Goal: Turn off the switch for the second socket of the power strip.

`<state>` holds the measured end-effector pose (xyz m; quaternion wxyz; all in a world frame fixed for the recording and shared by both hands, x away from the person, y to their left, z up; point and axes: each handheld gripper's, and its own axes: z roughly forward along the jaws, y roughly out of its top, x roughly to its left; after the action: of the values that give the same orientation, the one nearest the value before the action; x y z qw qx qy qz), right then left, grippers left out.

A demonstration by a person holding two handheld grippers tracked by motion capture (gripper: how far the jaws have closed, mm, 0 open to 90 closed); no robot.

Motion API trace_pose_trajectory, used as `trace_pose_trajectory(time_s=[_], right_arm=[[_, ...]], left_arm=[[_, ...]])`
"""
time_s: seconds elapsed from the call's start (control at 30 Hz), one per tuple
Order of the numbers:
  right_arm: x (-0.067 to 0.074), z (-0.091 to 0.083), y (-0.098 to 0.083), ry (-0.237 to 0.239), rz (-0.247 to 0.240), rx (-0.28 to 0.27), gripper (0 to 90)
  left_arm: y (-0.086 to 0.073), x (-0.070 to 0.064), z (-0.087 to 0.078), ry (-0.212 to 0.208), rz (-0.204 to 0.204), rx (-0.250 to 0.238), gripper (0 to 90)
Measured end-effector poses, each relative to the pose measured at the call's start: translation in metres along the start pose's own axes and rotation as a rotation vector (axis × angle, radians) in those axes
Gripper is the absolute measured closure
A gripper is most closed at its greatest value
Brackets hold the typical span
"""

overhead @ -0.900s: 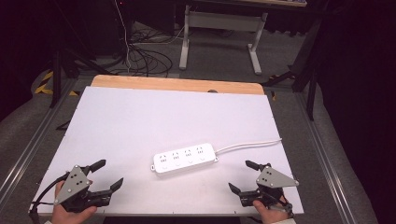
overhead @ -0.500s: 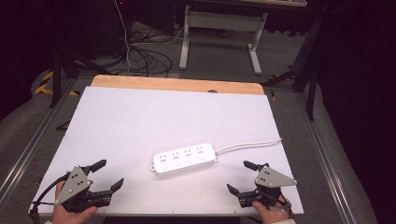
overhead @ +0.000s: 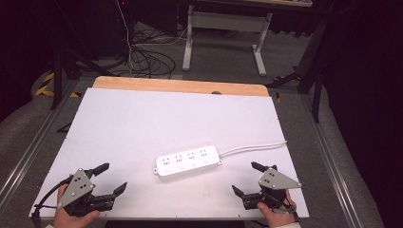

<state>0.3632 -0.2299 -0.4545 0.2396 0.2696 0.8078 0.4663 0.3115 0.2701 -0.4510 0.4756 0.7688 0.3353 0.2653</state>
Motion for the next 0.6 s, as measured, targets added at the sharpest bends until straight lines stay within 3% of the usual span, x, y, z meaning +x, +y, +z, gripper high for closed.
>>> trace_pose_trajectory(time_s=[0.1,0.2,0.3,0.37,0.57,0.6], right_arm=[[0.003,0.002,0.003,-0.019,-0.015,0.003,3.8],[0.004,0.004,0.008,0.000,-0.010,0.008,4.0],[0.002,0.006,0.015,0.047,-0.006,0.028,13.2],[0.003,0.009,0.021,0.045,-0.018,0.044,16.2],[0.004,0.018,0.035,0.067,-0.028,0.057,14.8],[0.004,0.023,0.042,0.091,-0.028,0.073,13.5]], left_arm=[[0.000,0.000,0.000,-0.001,0.000,0.000,19.5],[0.000,0.000,0.000,0.000,-0.001,0.000,19.5],[0.000,0.000,0.001,0.002,-0.003,0.000,19.4],[0.000,0.000,0.001,0.002,-0.004,0.000,19.5],[0.000,0.001,0.001,0.000,-0.001,0.000,19.4],[0.000,0.001,0.001,-0.003,-0.002,0.000,19.3]])
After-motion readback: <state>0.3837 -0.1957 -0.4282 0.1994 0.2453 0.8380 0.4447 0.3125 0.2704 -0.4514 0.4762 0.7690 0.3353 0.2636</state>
